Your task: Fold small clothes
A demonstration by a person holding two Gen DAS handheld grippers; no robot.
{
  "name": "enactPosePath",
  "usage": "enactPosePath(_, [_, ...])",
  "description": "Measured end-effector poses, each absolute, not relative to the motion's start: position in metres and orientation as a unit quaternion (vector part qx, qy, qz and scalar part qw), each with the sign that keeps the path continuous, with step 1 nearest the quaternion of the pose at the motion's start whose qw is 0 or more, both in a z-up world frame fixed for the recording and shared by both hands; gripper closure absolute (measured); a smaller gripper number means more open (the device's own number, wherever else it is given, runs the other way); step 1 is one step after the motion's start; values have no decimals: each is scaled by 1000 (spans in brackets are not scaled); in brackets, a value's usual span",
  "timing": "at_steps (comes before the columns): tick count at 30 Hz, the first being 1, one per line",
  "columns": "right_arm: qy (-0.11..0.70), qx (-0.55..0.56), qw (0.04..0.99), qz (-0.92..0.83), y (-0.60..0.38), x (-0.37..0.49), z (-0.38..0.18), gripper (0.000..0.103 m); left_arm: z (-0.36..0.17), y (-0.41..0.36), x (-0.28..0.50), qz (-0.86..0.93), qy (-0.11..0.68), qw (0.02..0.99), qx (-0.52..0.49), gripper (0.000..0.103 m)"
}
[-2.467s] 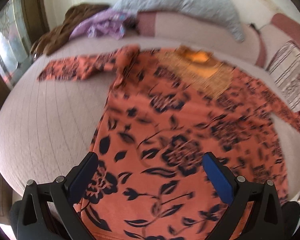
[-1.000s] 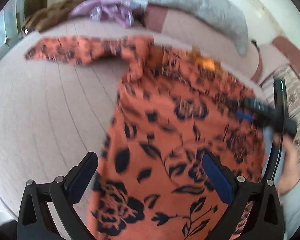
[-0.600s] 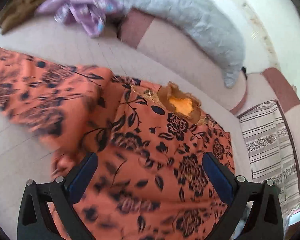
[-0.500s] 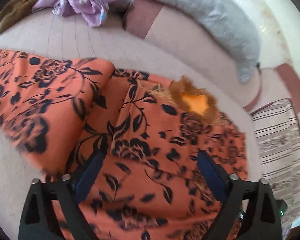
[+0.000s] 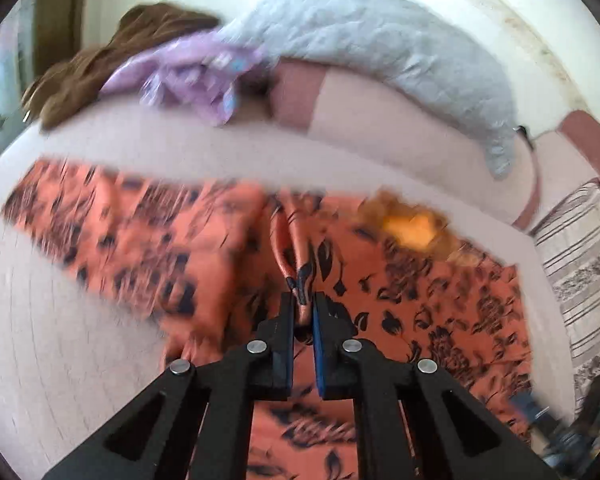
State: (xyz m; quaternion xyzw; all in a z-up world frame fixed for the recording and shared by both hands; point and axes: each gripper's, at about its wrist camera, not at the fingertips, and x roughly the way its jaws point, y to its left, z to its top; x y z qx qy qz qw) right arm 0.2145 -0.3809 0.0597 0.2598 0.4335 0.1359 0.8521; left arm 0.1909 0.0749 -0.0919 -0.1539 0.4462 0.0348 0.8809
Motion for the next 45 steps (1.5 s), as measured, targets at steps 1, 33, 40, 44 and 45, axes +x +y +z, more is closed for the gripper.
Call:
enactPosePath(1, [427, 267, 853, 135, -387, 210, 75, 27, -109, 78, 197, 44, 471, 868, -153, 95])
enactPosePath(33, [456, 393, 793, 93, -497, 487, 78, 25, -151, 87, 203, 15, 497, 856, -142, 91])
enactPosePath(40, [530, 233, 814, 45, -456, 509, 78, 88, -152, 87, 207, 14, 497, 856, -142, 90])
enactPosePath(44, [514, 232, 826, -16, -452, 496, 88, 76, -146, 90, 209, 2, 509, 847, -154, 90])
enactPosePath(45, [516, 213, 829, -22, -439, 494, 100, 64, -143, 94, 208, -2, 511, 844, -163, 86])
